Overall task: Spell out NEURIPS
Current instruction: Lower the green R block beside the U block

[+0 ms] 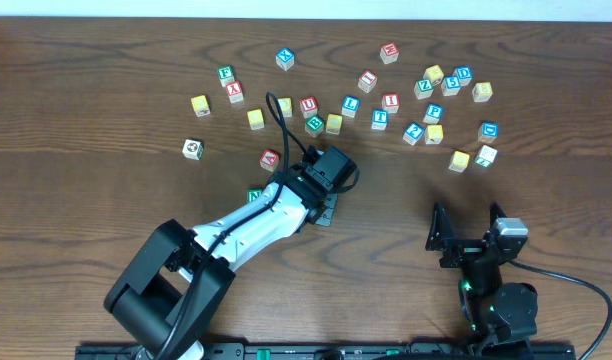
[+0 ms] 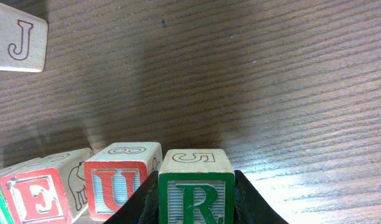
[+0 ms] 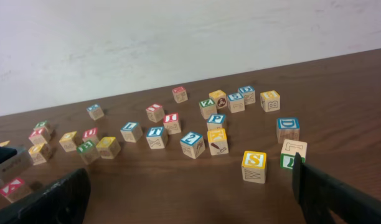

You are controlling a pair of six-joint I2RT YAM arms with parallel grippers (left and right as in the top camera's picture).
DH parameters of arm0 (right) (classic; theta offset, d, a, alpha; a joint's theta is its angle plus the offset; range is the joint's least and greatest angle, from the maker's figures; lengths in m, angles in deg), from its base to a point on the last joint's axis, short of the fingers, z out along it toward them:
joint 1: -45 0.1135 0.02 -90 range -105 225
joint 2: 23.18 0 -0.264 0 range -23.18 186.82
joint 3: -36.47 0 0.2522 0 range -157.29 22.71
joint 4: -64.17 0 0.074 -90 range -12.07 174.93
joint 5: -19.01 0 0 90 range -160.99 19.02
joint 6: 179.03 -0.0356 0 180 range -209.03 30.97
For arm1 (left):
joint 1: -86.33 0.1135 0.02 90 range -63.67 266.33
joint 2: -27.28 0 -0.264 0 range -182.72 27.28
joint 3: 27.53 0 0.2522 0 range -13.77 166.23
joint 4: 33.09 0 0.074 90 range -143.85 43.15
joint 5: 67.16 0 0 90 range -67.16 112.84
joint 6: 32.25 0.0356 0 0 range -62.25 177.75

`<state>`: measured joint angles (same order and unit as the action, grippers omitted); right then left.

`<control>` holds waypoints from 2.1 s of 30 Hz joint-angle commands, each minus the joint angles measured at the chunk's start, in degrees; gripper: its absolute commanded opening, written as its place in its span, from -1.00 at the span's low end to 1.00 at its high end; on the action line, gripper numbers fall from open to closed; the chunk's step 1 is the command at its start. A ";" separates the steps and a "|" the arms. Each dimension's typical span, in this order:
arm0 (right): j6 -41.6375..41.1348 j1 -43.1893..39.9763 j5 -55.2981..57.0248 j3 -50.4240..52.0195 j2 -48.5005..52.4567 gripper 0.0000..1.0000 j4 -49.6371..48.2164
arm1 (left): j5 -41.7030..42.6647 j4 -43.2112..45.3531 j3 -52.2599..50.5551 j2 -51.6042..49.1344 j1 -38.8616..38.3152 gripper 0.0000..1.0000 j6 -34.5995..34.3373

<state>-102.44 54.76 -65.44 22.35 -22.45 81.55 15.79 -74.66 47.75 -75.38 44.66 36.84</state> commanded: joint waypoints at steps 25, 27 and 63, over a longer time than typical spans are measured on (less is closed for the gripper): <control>-0.46 -0.17 -0.11 0.04 -0.13 0.99 0.24 | -3.08 0.22 -0.55 -0.39 0.24 -0.85 3.30; -0.48 -0.17 -0.11 0.04 -0.13 0.98 0.24 | -3.10 0.24 -0.55 -0.39 0.24 -0.85 3.32; -0.46 -0.17 -0.11 0.04 -0.13 0.99 0.24 | -1.95 -0.11 -0.55 -0.39 1.73 -0.85 -0.83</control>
<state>-102.44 54.76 -65.44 22.35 -22.45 81.55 13.50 -74.86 47.75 -75.38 46.32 38.46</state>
